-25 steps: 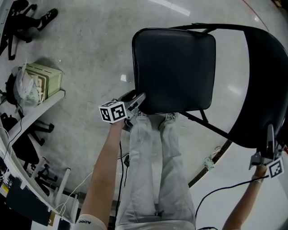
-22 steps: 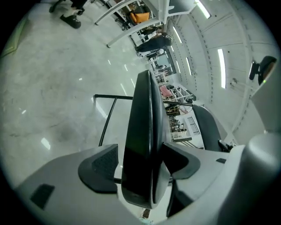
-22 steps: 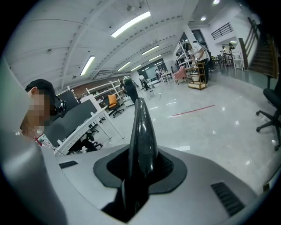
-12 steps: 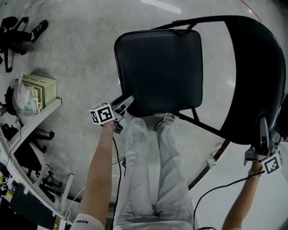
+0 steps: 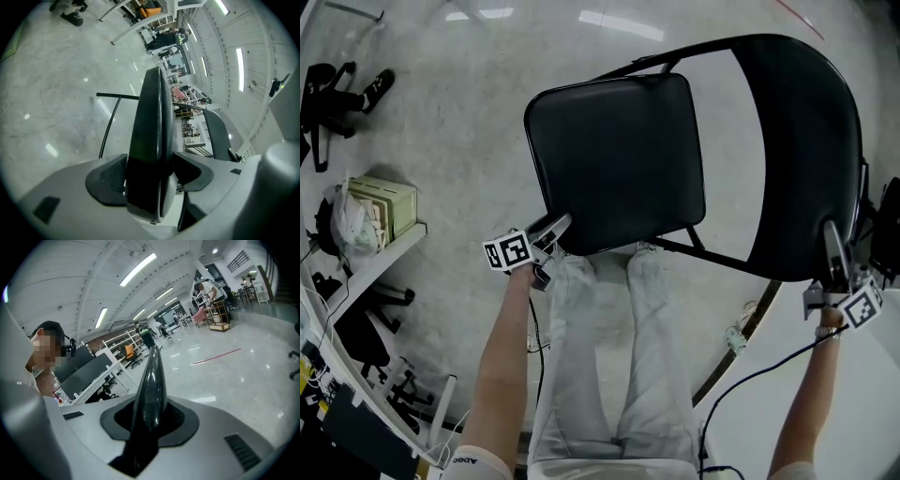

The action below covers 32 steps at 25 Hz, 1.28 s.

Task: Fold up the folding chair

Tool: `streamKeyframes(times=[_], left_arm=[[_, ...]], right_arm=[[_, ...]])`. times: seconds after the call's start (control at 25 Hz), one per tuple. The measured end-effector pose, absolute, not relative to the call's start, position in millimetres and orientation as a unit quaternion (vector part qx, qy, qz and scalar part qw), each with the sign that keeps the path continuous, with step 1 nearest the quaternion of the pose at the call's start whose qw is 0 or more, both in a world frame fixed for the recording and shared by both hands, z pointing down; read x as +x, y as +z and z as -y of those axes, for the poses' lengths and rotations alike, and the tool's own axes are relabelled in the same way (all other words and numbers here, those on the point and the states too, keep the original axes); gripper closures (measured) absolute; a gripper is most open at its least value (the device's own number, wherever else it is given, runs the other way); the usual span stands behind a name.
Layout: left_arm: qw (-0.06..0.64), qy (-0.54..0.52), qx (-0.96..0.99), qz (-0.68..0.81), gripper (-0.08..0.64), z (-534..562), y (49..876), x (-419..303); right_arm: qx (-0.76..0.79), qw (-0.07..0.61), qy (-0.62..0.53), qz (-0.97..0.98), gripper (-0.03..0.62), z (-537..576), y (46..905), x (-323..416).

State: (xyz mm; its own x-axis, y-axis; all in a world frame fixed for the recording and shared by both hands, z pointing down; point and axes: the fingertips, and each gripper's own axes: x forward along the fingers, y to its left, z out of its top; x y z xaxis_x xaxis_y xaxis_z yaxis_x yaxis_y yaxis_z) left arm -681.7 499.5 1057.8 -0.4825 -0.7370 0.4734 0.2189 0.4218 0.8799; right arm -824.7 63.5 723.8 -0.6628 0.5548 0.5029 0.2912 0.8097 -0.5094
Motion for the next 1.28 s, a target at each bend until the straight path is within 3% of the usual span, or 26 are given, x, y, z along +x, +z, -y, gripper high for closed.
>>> streamKeyframes(times=[0.8, 1.28], left_arm=[[0.470, -0.433, 0.235, 0.732, 0.256, -337.7, 979.2, -738.9], [0.483, -0.417, 0.234, 0.734, 0.271, -292.4, 961.8, -750.4]], right_arm=[[-0.256, 0.326, 0.321, 0.851, 0.497, 135.2, 771.5, -881.6], [-0.251, 0.325, 0.319, 0.854, 0.492, 194.4, 794.7, -898.9]])
